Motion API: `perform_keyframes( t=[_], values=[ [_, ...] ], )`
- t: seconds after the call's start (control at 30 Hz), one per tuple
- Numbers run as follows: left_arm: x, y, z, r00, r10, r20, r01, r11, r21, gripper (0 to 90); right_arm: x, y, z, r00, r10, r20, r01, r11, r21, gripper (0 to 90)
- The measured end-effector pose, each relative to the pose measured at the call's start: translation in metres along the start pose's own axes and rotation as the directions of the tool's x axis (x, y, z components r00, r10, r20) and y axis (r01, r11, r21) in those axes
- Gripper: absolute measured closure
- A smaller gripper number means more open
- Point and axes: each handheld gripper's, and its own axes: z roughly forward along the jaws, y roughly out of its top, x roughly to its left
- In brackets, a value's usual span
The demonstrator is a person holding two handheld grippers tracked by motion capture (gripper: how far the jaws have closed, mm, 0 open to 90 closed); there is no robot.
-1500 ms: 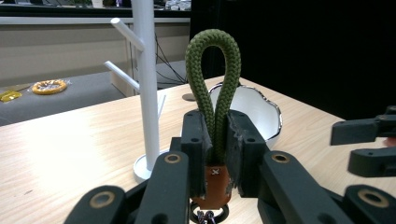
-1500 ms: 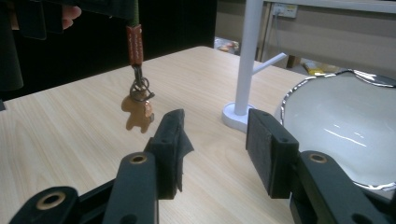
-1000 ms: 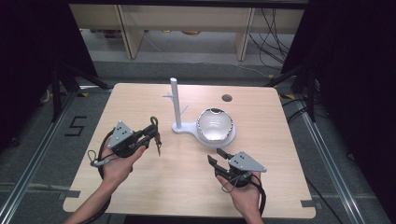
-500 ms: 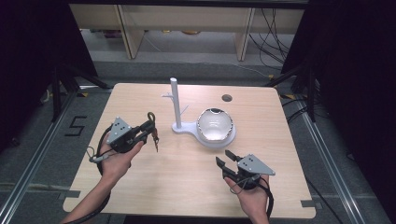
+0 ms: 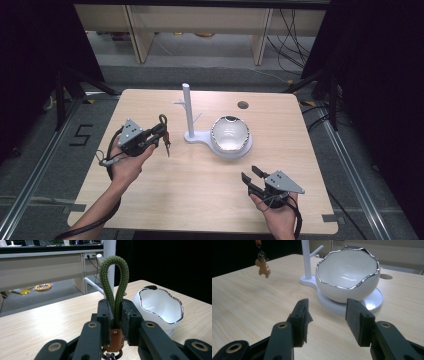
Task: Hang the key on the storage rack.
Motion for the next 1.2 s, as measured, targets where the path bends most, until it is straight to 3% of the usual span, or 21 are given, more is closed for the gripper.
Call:
perform_keyframes(
  t=[0.03, 0.07, 0.1, 0.2, 0.33, 0.37, 0.53, 0.83, 0.97, 1.2],
  values=[
    [-0.001, 0.0, 0.002, 0.9998, -0.018, 0.004, 0.018, 0.9998, -0.001, 77.4, -0.002, 0.0, -0.001, 0.9999, -0.016, 0.003, 0.016, 0.9999, -0.002, 54.2],
    [0.002, 0.002, 0.003, 0.9996, 0.024, -0.015, -0.024, 0.9997, -0.003, 77.4, -0.002, -0.002, -0.002, 0.9999, 0.0, 0.015, 0.0, 0.9999, 0.011, 54.2],
    [0.001, 0.003, 0.006, 0.9996, 0.001, -0.027, -0.002, 0.9995, -0.032, 77.4, -0.002, -0.003, -0.004, 0.9997, 0.006, 0.024, -0.006, 0.9998, 0.018, 54.3],
    [0.003, 0.005, 0.01, 0.9995, -0.006, -0.03, 0.005, 0.9995, -0.032, 77.4, -0.005, -0.005, -0.003, 0.9999, 0.008, 0.01, -0.008, 1.0, 0.002, 54.2],
    [0.006, 0.008, 0.014, 0.9994, 0.004, -0.034, -0.004, 0.9999, -0.014, 77.4, -0.007, -0.007, -0.005, 0.9996, 0.003, 0.027, -0.003, 0.9999, 0.015, 54.2],
    [0.009, 0.009, 0.014, 0.9988, 0.033, -0.035, -0.033, 0.9993, 0.016, 77.4, -0.008, -0.007, -0.004, 0.9997, -0.004, 0.023, 0.003, 0.9999, 0.01, 54.2],
    [0.013, 0.012, 0.021, 0.9986, 0.036, -0.038, -0.035, 0.999, 0.026, 77.3, -0.006, -0.008, -0.004, 0.9997, 0.018, 0.018, -0.018, 0.9998, 0.006, 54.1],
    [0.017, 0.019, 0.033, 0.9988, 0.035, -0.035, -0.033, 0.9985, 0.044, 77.3, -0.007, -0.009, -0.003, 0.9996, 0.004, 0.028, -0.004, 0.9999, 0.014, 54.0],
    [0.02, 0.021, 0.039, 0.9989, 0.033, -0.033, -0.031, 0.998, 0.055, 77.2, -0.007, -0.01, -0.002, 0.9996, 0.024, 0.014, -0.025, 0.9996, 0.01, 54.0],
    [0.019, 0.023, 0.046, 0.9991, 0.032, -0.027, -0.03, 0.9975, 0.064, 77.2, -0.009, -0.01, -0.001, 0.9999, 0.002, 0.017, -0.002, 0.9999, 0.015, 53.9]
  ],
)
